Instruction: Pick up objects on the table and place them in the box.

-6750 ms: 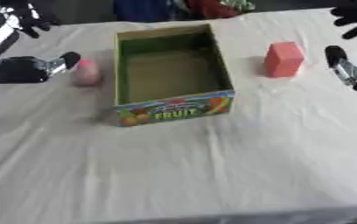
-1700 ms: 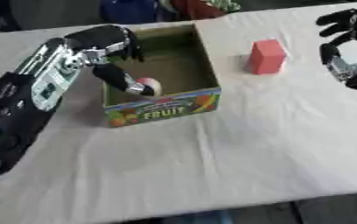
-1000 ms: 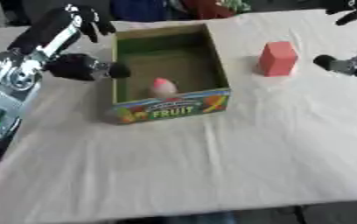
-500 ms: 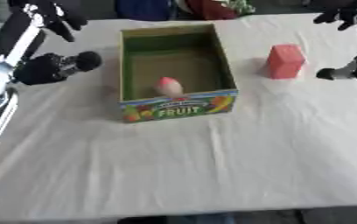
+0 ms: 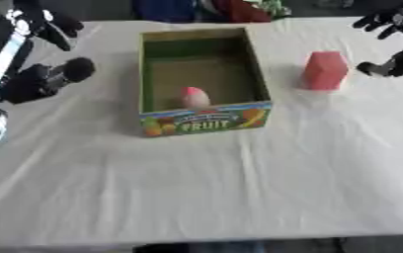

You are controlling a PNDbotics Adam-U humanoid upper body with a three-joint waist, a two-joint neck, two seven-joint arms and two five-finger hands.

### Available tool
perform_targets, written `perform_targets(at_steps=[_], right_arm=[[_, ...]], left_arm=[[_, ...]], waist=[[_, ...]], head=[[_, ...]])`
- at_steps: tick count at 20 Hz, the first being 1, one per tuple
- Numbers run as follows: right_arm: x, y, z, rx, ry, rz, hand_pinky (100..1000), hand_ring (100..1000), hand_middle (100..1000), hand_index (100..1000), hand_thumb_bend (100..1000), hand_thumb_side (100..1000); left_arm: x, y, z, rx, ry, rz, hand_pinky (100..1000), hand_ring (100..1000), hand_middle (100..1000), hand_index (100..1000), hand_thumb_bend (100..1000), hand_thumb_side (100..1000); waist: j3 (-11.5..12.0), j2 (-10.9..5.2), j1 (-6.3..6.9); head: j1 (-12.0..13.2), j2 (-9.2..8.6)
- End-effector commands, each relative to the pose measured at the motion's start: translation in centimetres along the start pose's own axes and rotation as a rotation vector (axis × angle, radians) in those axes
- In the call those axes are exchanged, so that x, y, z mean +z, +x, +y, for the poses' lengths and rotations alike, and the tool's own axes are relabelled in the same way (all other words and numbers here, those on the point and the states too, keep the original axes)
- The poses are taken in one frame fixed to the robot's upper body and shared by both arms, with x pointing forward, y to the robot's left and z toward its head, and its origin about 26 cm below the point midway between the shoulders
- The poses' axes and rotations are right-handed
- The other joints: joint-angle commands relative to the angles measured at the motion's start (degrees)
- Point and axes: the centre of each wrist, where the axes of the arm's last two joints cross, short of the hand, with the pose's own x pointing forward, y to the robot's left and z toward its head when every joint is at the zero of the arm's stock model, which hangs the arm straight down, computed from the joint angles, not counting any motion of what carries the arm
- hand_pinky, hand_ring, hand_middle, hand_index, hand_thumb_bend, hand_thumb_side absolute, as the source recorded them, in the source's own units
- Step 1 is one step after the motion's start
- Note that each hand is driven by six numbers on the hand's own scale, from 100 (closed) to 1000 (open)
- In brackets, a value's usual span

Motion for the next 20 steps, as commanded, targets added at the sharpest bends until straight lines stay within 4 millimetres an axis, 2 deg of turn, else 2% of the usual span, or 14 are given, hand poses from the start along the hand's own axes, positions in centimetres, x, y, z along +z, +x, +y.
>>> perform_targets(at_steps=[1,10,20], right_arm=[[0.0,-0.5,-1.1,0.012,-0.010,0.034,820,924,898,929,339,151],[-1.2,-1.0,0.0,0.039,0.025,0.066,825,926,901,931,352,181],[-1.7,-1.5,1.2,0.041,0.059,0.080,824,923,898,929,329,198]], left_arm=[[-0.2,0.3,1.0,-0.005,0.032,-0.018,667,533,570,709,967,958],[-0.3,0.5,0.7,0.011,0.030,-0.029,667,532,567,709,961,960],[-0.3,0.6,0.6,0.018,0.021,-0.034,668,531,567,709,957,963]], waist=[[0.30,-1.03,-0.15],[1.68,-0.84,-0.43],[2.40,-0.66,-0.12]], head=[[-0.53,0.33],[-1.08,0.33],[-1.30,0.33]])
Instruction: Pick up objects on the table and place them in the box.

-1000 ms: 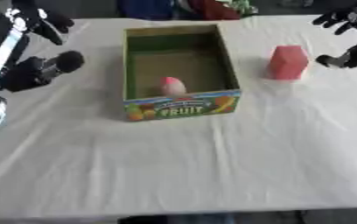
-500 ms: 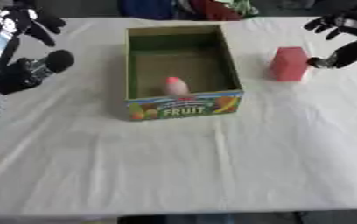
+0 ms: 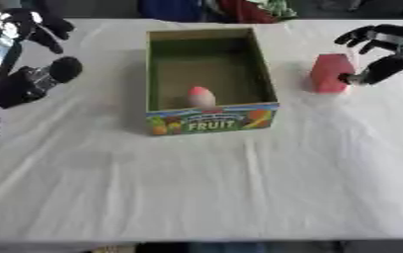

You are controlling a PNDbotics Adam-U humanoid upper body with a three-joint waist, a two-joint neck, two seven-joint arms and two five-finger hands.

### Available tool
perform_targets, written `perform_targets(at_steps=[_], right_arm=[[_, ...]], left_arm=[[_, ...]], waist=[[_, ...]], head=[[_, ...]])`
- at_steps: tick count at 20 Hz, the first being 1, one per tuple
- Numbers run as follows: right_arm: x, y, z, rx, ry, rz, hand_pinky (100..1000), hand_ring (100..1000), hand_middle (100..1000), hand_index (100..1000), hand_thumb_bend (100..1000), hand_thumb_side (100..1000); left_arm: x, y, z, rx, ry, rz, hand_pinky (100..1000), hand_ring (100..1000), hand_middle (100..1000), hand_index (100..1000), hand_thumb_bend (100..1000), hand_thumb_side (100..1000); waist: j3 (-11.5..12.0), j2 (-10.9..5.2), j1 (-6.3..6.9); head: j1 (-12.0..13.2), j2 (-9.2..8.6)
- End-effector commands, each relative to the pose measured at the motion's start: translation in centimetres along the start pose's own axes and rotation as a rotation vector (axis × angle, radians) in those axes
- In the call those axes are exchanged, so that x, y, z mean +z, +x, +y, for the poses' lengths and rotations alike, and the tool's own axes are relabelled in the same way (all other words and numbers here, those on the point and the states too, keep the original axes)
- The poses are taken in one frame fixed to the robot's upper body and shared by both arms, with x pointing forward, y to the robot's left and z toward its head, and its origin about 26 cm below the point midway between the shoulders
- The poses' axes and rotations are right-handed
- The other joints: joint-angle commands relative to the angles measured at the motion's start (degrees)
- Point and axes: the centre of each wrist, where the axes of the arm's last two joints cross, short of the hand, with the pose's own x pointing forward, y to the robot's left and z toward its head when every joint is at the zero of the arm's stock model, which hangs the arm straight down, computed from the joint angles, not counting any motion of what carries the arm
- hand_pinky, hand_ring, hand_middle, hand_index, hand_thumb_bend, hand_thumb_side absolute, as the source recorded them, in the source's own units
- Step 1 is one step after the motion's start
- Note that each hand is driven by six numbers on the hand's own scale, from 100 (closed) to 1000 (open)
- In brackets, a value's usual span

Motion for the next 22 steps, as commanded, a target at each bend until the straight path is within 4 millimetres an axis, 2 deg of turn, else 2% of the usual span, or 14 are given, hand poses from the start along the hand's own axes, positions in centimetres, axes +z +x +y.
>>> perform_targets(at_steps=[1,17,20,22], right_arm=[[0.6,-0.3,-1.3,0.018,-0.026,0.014,824,923,898,928,328,198],[0.2,-1.5,0.2,0.002,-0.019,0.079,812,895,859,894,286,191],[0.1,-1.7,0.5,0.015,-0.020,0.096,792,853,807,864,285,164],[0.2,-1.8,0.5,0.025,-0.032,0.104,766,788,731,826,282,133]], left_arm=[[-0.3,0.4,0.9,-0.010,0.016,-0.022,668,531,567,709,957,963],[-0.4,0.9,0.5,0.007,-0.003,-0.042,668,530,565,707,939,969],[-0.4,0.9,0.4,0.010,-0.005,-0.043,668,530,565,707,929,972],[-0.4,0.9,0.4,0.011,-0.006,-0.042,668,530,565,707,926,973]], waist=[[0.30,-0.75,0.10],[2.47,-0.28,0.71],[2.56,-0.19,0.75],[2.52,-0.15,0.72]], head=[[-0.30,0.33],[-1.72,0.33],[-1.78,0.33],[-1.71,0.33]])
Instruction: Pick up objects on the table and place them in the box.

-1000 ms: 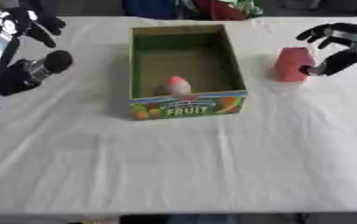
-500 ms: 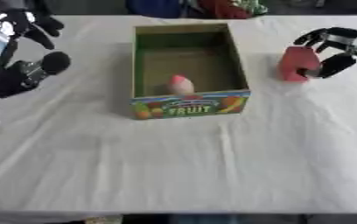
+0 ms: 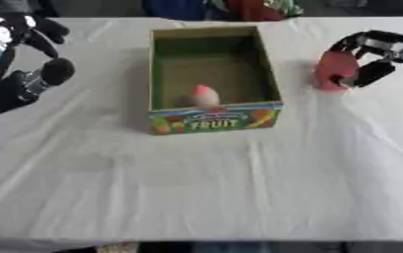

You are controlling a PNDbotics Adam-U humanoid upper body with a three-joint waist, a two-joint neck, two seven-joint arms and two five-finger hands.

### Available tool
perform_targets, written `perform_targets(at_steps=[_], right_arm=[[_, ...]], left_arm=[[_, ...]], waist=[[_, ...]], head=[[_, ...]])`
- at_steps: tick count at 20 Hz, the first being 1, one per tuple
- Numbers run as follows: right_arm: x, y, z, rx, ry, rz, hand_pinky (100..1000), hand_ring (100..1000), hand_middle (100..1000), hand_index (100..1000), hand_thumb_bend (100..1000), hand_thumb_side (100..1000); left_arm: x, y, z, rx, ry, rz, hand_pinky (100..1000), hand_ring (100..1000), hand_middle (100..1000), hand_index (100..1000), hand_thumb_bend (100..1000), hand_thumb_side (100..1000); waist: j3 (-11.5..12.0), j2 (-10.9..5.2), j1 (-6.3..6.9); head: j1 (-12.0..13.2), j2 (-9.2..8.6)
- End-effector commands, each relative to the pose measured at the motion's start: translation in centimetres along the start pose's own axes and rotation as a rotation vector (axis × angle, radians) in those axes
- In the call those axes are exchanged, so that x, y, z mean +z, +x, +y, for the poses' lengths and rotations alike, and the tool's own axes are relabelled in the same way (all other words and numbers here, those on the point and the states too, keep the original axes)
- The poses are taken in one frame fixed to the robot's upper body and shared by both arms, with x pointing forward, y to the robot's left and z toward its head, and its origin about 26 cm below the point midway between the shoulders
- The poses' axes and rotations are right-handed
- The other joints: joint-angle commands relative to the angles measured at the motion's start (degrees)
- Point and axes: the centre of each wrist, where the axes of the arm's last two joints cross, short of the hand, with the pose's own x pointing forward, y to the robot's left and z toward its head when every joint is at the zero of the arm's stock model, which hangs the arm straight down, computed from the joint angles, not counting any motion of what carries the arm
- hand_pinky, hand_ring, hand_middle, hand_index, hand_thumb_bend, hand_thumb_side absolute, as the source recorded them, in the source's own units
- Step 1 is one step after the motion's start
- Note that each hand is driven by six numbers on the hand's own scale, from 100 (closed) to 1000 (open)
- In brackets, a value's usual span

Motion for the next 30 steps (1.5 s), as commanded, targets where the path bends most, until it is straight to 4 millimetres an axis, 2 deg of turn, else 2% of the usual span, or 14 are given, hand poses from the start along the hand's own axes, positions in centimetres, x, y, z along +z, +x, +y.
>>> perform_targets(at_steps=[1,7,13,15,16,17,23,27,30], right_arm=[[0.5,-0.7,-0.6,0.032,-0.022,0.038,756,758,688,808,280,118],[0.8,-0.7,-1.0,0.071,-0.086,0.033,654,531,484,699,245,100],[1.6,1.6,-4.0,0.120,-0.191,-0.088,547,378,358,586,177,100],[2.0,2.8,-5.2,0.125,-0.226,-0.147,536,366,347,579,159,100],[2.2,3.3,-5.8,0.127,-0.238,-0.173,535,366,347,578,118,100],[2.4,4.2,-6.5,0.136,-0.252,-0.212,536,367,349,580,151,100],[2.6,9.9,-9.9,0.147,-0.305,-0.411,531,364,346,576,129,100],[1.3,13.5,-10.5,0.157,-0.277,-0.502,534,367,349,577,120,100],[-0.2,15.1,-9.9,0.151,-0.236,-0.517,537,371,351,577,107,100]], left_arm=[[-0.3,0.5,0.7,-0.012,0.009,-0.025,669,530,565,707,924,974],[-0.2,0.3,0.6,-0.012,0.010,-0.018,669,530,565,707,915,975],[-0.1,0.0,0.6,-0.015,0.011,-0.011,671,530,565,708,902,977],[-0.1,-0.1,0.7,-0.015,0.012,-0.009,670,530,565,708,900,977],[-0.1,-0.1,0.7,-0.016,0.013,-0.009,670,530,565,707,898,979],[0.0,-0.1,0.7,-0.018,0.013,-0.008,670,530,565,707,900,977],[0.1,-0.2,0.6,-0.021,-0.001,-0.012,671,528,563,705,888,975],[-0.1,0.2,0.6,-0.011,-0.004,-0.030,669,527,562,703,888,972],[-0.3,0.6,0.5,0.006,0.007,-0.044,664,522,556,698,882,966]], waist=[[0.03,-0.55,0.06],[-0.47,-0.56,-0.03],[-1.35,-0.59,-0.34],[-1.61,-0.62,-0.46],[-1.70,-0.65,-0.51],[-1.84,-0.69,-0.59],[-2.34,-1.13,-0.99],[-1.99,-1.52,-1.02],[-1.50,-1.78,-0.88]], head=[[-0.01,0.33],[0.32,0.33],[0.62,0.33],[0.78,0.33],[0.83,0.33],[0.94,0.33],[0.99,0.33],[0.54,0.33],[-0.09,0.33]])
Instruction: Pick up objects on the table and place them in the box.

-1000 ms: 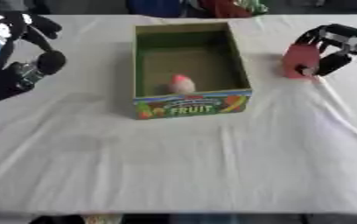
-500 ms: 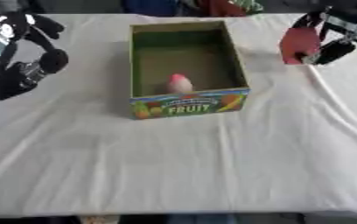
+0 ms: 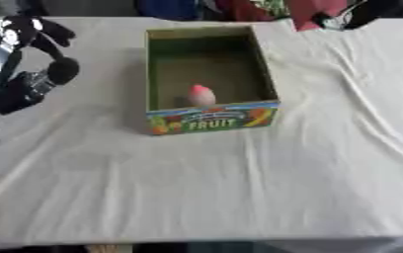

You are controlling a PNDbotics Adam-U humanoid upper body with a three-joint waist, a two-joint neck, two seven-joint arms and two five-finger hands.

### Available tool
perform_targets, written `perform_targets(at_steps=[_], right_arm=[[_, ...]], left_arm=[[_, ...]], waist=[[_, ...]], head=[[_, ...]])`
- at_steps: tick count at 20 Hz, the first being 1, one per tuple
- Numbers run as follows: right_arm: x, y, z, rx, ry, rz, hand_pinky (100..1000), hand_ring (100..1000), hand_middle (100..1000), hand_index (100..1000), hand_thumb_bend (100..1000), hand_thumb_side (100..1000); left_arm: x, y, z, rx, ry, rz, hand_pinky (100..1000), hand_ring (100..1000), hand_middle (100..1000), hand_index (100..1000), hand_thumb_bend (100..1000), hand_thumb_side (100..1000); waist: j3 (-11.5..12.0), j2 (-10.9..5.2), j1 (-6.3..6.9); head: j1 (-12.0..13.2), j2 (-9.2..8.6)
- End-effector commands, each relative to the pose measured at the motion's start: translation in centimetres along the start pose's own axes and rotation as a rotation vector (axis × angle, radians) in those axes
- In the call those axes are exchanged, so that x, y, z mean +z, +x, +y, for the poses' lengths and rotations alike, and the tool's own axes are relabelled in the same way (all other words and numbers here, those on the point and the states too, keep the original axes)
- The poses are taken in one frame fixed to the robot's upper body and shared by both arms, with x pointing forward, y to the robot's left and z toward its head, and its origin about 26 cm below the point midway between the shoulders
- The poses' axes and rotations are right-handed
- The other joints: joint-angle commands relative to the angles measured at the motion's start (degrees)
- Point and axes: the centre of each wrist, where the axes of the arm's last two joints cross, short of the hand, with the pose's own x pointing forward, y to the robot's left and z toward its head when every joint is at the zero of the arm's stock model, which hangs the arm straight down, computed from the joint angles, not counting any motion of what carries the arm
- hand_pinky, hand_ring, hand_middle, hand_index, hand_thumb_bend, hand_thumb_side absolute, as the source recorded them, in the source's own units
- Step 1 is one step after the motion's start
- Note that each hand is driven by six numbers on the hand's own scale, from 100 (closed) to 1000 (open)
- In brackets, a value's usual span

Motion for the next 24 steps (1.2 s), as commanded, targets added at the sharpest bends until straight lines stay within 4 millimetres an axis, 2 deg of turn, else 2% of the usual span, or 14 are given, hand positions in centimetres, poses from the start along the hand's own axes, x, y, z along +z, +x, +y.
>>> perform_targets(at_steps=[1,8,9,11,12,16,18,19,20,21,22,24], right_arm=[[-1.8,0.9,0.0,0.000,0.024,-0.017,537,372,352,578,103,100],[-5.5,1.2,5.3,-0.017,0.164,0.021,562,417,393,610,121,100],[-5.9,1.4,6.0,-0.015,0.180,0.019,566,424,400,617,126,117],[-6.6,1.8,7.1,0.002,0.206,0.007,584,452,441,652,168,206],[-6.9,2.1,7.4,0.021,0.217,-0.004,598,489,485,679,198,239],[-7.2,3.2,7.3,0.135,0.204,-0.044,662,654,701,811,289,417],[-7.1,3.6,6.8,0.175,0.172,-0.055,704,745,802,891,374,572],[-6.9,3.7,6.5,0.191,0.150,-0.061,729,783,847,914,384,626],[-6.7,3.9,6.1,0.205,0.127,-0.064,743,801,865,920,391,641],[-6.5,4.1,5.7,0.217,0.104,-0.066,788,868,928,942,416,697],[-6.2,4.2,5.3,0.229,0.081,-0.068,802,892,947,948,417,717],[-5.5,4.5,4.4,0.240,0.022,-0.070,808,901,956,949,402,720]], left_arm=[[-0.5,0.9,0.6,0.005,0.024,-0.045,661,519,554,696,878,963],[-1.0,1.7,0.3,0.063,0.051,-0.078,656,514,549,692,869,959],[-1.0,1.7,0.2,0.066,0.052,-0.077,656,514,549,692,868,959],[-1.1,1.6,0.1,0.074,0.058,-0.074,657,514,549,693,861,957],[-1.1,1.6,0.0,0.079,0.061,-0.072,657,515,549,693,857,957],[-1.1,1.5,-0.3,0.089,0.074,-0.067,658,517,552,693,847,958],[-1.1,1.4,-0.3,0.092,0.085,-0.061,659,516,551,691,847,958],[-1.0,1.3,-0.3,0.095,0.093,-0.056,659,516,551,690,849,958],[-0.9,1.2,-0.3,0.097,0.100,-0.051,659,516,551,690,850,958],[-0.9,1.1,-0.3,0.098,0.105,-0.046,659,516,551,689,851,959],[-0.8,1.0,-0.3,0.098,0.110,-0.042,659,515,551,688,850,959],[-0.7,0.8,-0.2,0.099,0.123,-0.035,659,515,550,687,850,959]], waist=[[0.39,-1.27,0.23],[2.02,-1.51,0.91],[2.08,-1.51,0.94],[2.16,-1.47,0.93],[2.19,-1.45,0.92],[2.09,-1.39,0.84],[1.80,-1.31,0.77],[1.51,-1.24,0.75],[1.22,-1.17,0.74],[0.87,-1.10,0.74],[0.57,-1.04,0.75],[-0.12,-0.94,0.80]], head=[[-0.72,0.32],[-2.12,0.31],[-2.29,0.27],[-2.66,0.16],[-2.81,0.07],[-2.76,-0.31],[-2.56,-0.59],[-2.39,-0.81],[-2.27,-1.01],[-2.11,-1.22],[-1.97,-1.39],[-1.66,-1.71]])
